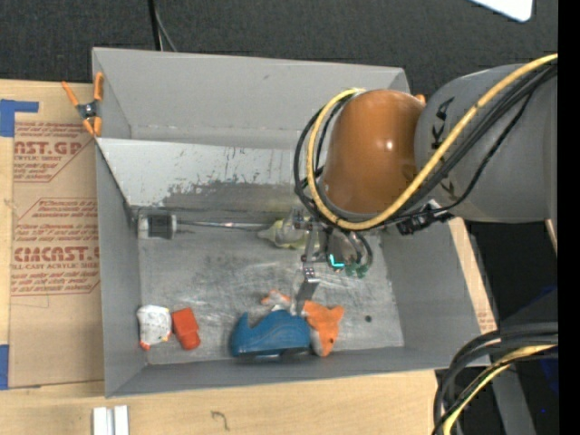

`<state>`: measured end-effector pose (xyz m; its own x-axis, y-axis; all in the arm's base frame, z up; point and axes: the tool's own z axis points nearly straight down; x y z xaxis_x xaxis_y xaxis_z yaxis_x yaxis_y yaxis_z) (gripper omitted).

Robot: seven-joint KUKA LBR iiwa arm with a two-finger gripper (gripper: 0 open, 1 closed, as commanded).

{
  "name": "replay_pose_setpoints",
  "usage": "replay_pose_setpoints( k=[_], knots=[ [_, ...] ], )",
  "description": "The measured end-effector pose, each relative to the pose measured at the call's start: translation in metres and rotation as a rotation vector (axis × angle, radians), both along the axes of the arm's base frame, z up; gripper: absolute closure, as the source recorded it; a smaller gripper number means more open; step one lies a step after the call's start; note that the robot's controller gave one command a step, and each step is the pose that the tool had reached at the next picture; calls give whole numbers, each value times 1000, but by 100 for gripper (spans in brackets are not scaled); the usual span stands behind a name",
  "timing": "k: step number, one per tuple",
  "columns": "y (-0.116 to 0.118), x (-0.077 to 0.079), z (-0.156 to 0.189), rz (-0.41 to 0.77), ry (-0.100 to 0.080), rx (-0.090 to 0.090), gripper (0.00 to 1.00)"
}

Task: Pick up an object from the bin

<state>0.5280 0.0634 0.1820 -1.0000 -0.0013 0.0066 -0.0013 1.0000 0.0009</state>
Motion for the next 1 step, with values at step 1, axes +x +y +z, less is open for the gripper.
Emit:
replay_pose_setpoints(
  k=[1],
  knots=[
    [0,2,4,0,-7,0,0]
  ],
)
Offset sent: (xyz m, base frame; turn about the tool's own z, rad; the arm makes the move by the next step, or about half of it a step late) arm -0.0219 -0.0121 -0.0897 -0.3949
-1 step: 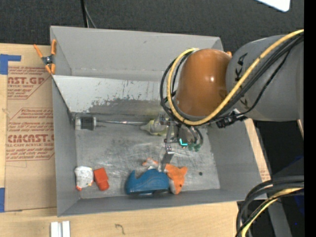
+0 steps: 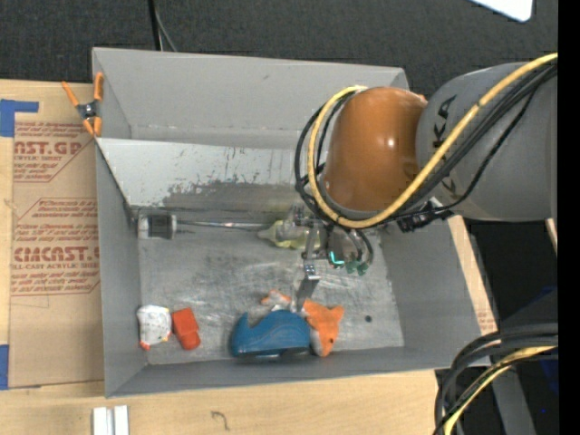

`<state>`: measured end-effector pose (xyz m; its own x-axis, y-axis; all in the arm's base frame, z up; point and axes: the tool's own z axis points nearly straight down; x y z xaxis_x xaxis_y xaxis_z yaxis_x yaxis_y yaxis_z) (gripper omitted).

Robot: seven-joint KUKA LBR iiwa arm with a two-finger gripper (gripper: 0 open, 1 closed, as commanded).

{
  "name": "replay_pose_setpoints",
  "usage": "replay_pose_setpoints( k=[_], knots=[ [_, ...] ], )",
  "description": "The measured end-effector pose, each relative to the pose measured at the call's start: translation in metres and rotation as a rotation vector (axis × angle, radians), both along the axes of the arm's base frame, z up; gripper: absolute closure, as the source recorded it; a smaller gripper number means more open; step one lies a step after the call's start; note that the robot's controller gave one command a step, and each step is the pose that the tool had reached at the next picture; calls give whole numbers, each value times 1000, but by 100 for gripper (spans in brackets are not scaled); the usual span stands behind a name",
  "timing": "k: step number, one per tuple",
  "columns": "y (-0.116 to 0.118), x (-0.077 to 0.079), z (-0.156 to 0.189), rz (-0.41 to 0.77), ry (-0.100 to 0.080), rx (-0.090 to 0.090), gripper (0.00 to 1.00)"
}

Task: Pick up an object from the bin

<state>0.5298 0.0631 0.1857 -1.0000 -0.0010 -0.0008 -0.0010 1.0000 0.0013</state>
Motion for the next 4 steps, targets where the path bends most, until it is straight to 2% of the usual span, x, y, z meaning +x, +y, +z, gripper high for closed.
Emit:
replay_pose_setpoints(
  k=[1,2,3,4],
  knots=[
    [-12,-21,-92,393,-10,-3,100],
    [-12,-22,-93,393,-6,-2,100],
    [-18,-29,34,361,-1,-1,100],
    [-18,-29,34,361,-1,0,0]
  ],
)
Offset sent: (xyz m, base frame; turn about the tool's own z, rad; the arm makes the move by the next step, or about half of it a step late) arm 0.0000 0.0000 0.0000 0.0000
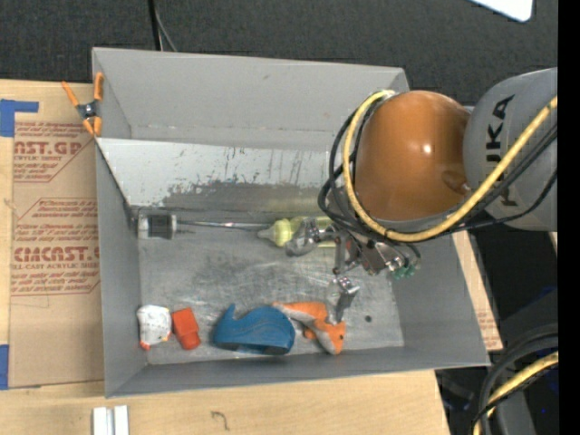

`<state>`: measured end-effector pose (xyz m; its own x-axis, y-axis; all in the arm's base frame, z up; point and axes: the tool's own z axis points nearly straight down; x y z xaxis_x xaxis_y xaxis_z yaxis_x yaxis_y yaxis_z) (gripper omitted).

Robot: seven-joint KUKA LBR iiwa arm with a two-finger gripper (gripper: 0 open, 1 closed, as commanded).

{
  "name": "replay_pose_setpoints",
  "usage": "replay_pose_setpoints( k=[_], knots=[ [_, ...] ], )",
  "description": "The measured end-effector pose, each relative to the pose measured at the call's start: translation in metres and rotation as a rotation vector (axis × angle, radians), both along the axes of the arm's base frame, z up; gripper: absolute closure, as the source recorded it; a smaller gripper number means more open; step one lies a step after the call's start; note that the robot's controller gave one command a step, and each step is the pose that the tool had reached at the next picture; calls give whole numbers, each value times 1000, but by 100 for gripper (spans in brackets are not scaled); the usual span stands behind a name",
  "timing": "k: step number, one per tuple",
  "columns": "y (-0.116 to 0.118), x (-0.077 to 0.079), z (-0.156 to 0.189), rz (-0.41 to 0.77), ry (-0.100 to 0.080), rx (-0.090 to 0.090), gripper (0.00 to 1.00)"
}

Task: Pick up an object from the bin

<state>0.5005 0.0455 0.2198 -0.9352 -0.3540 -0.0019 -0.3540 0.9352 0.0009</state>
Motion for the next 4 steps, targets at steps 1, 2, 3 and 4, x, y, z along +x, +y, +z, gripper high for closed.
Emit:
replay_pose_setpoints(
  k=[1,2,3,4],
  knots=[
    [0,0,0,0,0,0,0],
    [5,-13,-146,390,-8,-3,100],
    [6,-13,-147,396,-8,-3,100],
    [24,-4,-110,507,4,0,100]
  ],
)
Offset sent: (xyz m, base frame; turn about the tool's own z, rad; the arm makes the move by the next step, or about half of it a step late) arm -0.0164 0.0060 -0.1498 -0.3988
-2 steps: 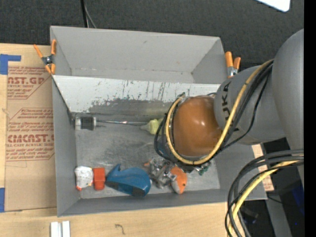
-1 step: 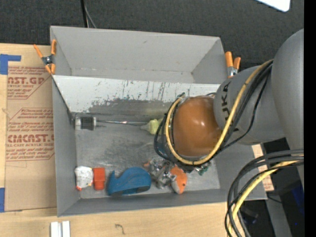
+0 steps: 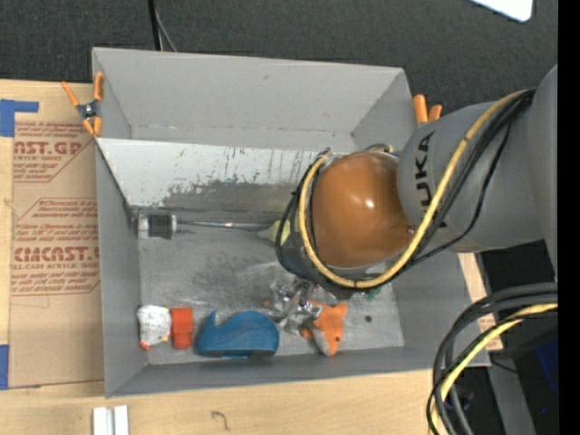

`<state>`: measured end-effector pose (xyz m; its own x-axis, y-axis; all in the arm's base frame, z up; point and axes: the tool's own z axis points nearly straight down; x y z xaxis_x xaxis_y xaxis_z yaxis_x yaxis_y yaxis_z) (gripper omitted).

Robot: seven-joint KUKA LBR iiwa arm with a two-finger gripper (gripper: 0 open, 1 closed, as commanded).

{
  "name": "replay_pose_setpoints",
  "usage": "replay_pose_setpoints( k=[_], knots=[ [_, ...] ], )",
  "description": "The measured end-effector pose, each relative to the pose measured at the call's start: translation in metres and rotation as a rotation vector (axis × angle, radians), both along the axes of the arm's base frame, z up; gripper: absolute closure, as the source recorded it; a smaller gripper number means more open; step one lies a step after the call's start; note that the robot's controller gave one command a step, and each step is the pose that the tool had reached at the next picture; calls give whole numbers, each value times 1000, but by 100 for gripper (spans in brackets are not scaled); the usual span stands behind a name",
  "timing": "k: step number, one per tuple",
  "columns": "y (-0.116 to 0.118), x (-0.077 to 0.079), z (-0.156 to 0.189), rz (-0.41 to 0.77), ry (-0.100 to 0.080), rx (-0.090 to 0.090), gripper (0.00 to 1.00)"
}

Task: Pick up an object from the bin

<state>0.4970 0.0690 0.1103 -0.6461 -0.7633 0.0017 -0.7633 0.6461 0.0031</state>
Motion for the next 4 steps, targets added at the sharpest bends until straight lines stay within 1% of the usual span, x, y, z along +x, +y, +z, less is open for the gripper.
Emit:
replay_pose_setpoints(
  k=[1,2,3,4],
  knots=[
    [-5,6,59,285,-2,2,100],
    [-11,11,88,441,-5,2,100],
    [-20,11,115,207,-5,3,100],
    [-21,42,58,579,-3,4,0]
  ],
)
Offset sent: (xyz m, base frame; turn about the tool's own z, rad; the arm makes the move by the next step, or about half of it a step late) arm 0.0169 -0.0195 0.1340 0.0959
